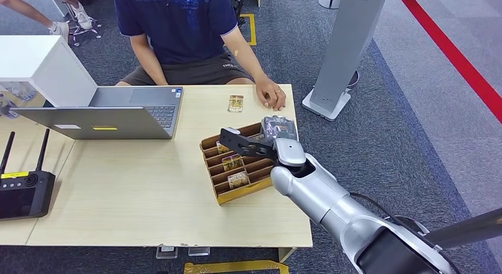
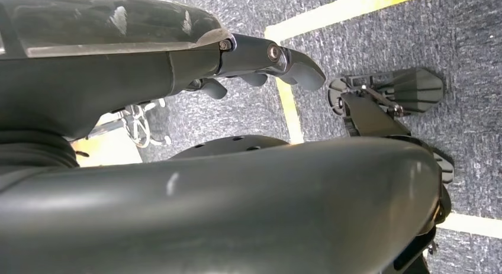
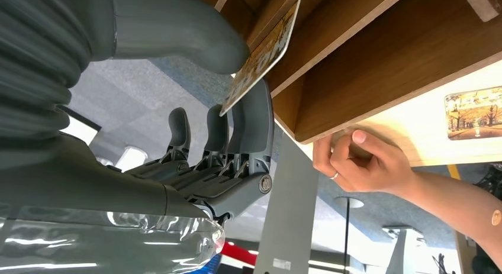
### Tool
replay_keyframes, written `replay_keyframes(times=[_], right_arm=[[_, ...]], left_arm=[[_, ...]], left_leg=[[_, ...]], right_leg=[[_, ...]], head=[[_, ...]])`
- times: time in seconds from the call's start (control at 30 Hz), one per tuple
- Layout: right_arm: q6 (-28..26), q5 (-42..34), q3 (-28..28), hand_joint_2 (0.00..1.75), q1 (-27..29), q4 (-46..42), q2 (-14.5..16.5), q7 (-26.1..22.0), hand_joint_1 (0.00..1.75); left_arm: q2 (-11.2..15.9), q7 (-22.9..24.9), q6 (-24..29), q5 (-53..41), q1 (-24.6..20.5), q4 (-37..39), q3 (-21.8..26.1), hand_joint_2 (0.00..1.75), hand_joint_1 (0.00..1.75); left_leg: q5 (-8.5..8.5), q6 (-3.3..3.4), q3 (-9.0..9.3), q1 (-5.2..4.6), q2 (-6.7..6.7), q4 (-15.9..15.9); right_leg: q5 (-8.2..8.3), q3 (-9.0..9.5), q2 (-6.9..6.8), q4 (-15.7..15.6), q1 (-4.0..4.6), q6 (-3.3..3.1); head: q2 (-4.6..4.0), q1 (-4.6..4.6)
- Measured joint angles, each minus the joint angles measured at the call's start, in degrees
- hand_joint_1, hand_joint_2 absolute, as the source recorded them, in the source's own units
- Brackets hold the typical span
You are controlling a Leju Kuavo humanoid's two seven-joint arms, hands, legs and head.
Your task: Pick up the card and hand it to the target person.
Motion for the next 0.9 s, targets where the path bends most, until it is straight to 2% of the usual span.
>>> replay_keyframes(times=[0.43,0.53,0.67,0.9], right_arm=[[0.33,0.46,1.07,1.75,-0.01,-0.75,0.92,-0.75,1.06],[0.56,0.46,1.27,1.75,-0.01,-1.12,0.93,-0.78,1.12],[0.63,0.46,1.42,1.75,-0.01,-1.42,0.91,-0.78,1.3],[0.67,0.4,1.53,1.75,-0.05,-1.64,0.86,-0.78,1.29]], left_arm=[[0.0,-0.17,-0.07,0.5,0.11,0.0,0.0,0.0,0.0],[0.0,-0.26,0.04,0.53,0.1,0.0,0.0,0.0,0.0],[0.0,-0.32,0.16,0.53,0.06,0.0,0.0,0.0,0.0],[0.0,-0.33,0.36,0.45,-0.06,0.0,0.0,0.0,0.0]], left_leg=[[0.0,0.0,-0.01,0.0,0.0,0.0],[0.0,0.0,-0.01,0.0,0.0,0.0],[0.0,0.0,-0.01,0.0,0.0,0.0],[0.0,0.0,0.0,0.0,0.0,0.0]], right_leg=[[0.0,0.0,0.0,0.0,0.0,0.0],[0.0,0.0,0.0,0.0,0.0,0.0],[0.0,-0.01,0.0,0.0,0.0,0.0],[0.0,0.0,0.0,0.0,0.0,0.0]], head=[[0.0,0.0],[0.0,0.0],[0.0,0.0],[0.0,0.0]])
